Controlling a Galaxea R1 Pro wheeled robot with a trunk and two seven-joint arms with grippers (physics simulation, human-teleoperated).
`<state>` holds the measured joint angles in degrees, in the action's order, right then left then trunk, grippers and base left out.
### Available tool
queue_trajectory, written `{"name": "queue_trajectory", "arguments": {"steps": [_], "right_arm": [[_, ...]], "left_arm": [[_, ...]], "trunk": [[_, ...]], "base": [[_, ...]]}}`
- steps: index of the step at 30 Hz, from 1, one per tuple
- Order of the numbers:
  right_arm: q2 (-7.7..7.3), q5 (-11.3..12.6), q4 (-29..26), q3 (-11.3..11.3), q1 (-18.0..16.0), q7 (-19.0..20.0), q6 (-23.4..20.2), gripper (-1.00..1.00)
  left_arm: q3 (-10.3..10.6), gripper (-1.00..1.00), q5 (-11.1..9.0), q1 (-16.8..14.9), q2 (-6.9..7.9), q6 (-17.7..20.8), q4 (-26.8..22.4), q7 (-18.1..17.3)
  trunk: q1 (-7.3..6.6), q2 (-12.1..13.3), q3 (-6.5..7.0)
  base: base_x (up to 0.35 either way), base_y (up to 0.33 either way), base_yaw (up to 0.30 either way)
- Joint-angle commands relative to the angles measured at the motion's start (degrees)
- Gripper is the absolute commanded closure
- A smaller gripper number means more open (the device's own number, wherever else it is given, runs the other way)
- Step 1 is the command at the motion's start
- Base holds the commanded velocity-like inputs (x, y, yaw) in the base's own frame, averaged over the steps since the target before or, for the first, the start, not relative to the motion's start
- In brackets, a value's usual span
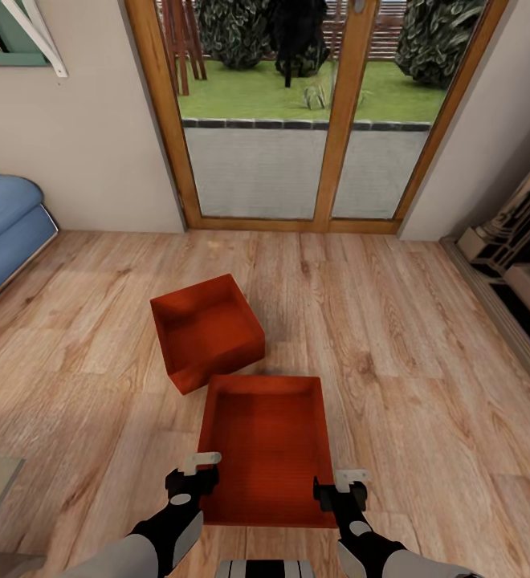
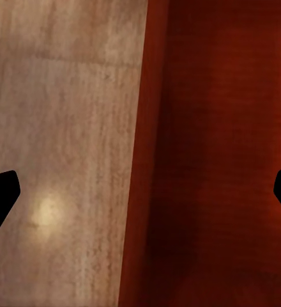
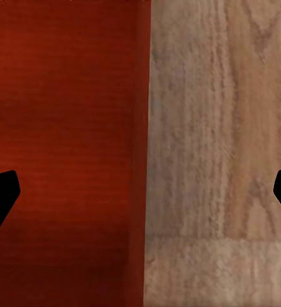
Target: Move the two storage containers from the living room to the garage. In the garage, place one container on the floor and stack the other container on top of it (either order is fine).
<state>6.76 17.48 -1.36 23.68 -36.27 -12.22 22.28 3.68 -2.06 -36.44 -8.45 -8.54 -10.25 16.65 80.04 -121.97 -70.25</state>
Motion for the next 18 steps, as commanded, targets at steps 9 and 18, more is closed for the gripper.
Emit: {"name": "queue_trajectory", "arguments": {"steps": [9,18], "right_arm": [[0.09,0.4,0.0,0.5,0.0,-0.2,0.3,-1.0],[0.1,0.4,0.0,0.5,0.0,-0.2,0.3,-1.0]], "left_arm": [[0.4,-1.0,-0.3,0.0,-0.07,-0.2,0.3,0.4],[0.4,-1.0,-0.3,0.0,-0.12,-0.2,0.4,0.3]], "trunk": [[-0.01,0.0,-0.03],[0.65,-1.2,-0.57]], "base": [[0.0,0.0,0.0],[0.0,0.0,0.0]]}}
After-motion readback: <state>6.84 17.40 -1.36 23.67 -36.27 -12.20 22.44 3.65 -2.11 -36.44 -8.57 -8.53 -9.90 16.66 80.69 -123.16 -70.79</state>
